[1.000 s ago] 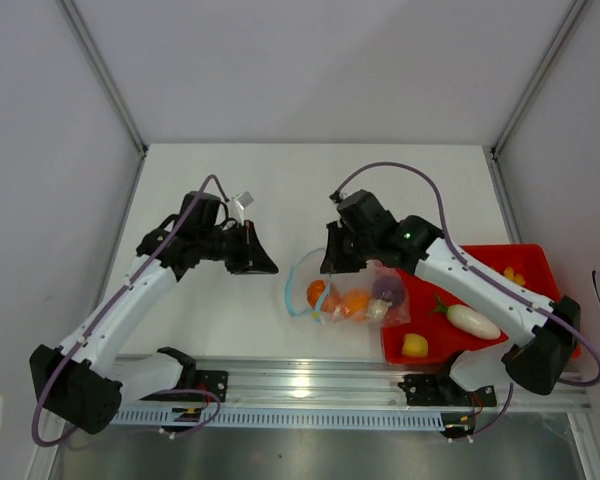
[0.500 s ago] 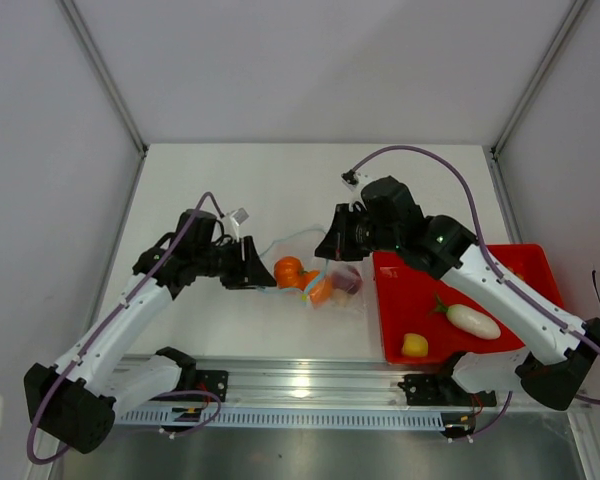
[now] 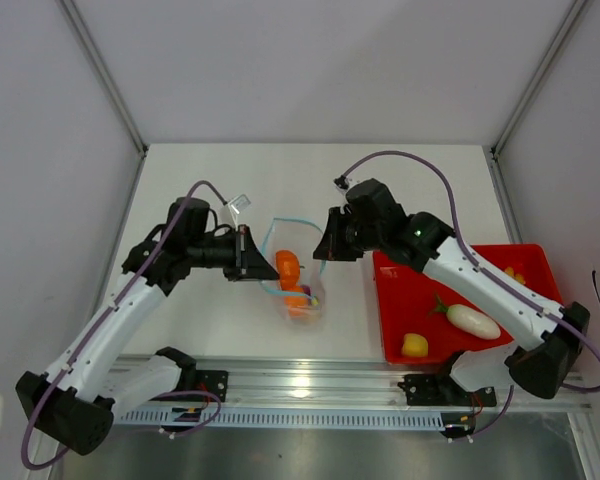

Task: Place the food in the zip-top bag and seal the zipper
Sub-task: Adjust the zipper food storage bag at the center of the board.

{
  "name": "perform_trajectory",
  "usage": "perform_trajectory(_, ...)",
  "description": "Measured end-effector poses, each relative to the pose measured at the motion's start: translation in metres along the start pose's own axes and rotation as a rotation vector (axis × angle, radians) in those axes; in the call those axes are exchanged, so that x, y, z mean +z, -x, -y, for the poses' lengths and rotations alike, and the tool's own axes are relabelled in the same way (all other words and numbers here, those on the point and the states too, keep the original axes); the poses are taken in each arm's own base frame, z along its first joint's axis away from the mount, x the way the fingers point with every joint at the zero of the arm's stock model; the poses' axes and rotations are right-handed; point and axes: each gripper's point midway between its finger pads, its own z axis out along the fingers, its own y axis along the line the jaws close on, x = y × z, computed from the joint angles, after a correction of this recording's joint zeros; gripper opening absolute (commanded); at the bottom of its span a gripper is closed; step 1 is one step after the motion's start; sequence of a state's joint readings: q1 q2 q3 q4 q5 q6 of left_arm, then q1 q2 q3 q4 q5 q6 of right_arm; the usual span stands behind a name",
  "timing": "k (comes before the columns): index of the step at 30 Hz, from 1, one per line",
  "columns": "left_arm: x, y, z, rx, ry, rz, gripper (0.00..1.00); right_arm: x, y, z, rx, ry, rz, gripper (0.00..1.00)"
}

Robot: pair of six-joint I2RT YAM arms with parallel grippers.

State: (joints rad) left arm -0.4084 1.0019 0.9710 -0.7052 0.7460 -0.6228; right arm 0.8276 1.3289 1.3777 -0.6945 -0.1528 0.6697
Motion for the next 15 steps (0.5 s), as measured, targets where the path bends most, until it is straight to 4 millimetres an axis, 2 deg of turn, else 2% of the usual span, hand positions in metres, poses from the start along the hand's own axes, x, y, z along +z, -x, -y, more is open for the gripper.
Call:
perform_trajectory(4, -0.021, 0.004, 0.049, 0.067, -0.122, 0.033, 0.01, 0.013, -0.011, 0.018, 0.016, -0.075, -0.051, 0.0)
perform_trajectory(5, -0.025, 0.005, 0.056, 0.089, -0.14, 0.047, 0.01, 0.013, -0.012, 0.018, 0.017, -0.075, -0.049, 0.0)
perform_trajectory(7, -0.024, 0.007, 0.057, 0.099, -0.143, 0.051, 0.01, 0.012, -0.013, 0.019, 0.022, -0.06, -0.042, 0.0)
perform_trajectory(9, -0.009, 0.012, 0.041, 0.072, -0.114, 0.024, 0.01, 0.015, -0.013, 0.025, 0.04, -0.049, -0.045, 0.0)
perform_trajectory(12, 0.03, 0.013, -0.012, -0.047, -0.004, -0.057, 0.0, 0.024, -0.017, 0.044, 0.072, -0.082, -0.071, 0.0)
perform_trajectory(14, 0.041, 0.004, -0.039, -0.126, 0.073, -0.103, 0.01, 0.026, -0.02, 0.049, 0.077, -0.1, -0.086, 0.0)
perform_trajectory(15, 0.04, 0.0, -0.044, -0.144, 0.098, -0.109, 0.01, 0.025, -0.021, 0.048, 0.073, -0.1, -0.086, 0.0)
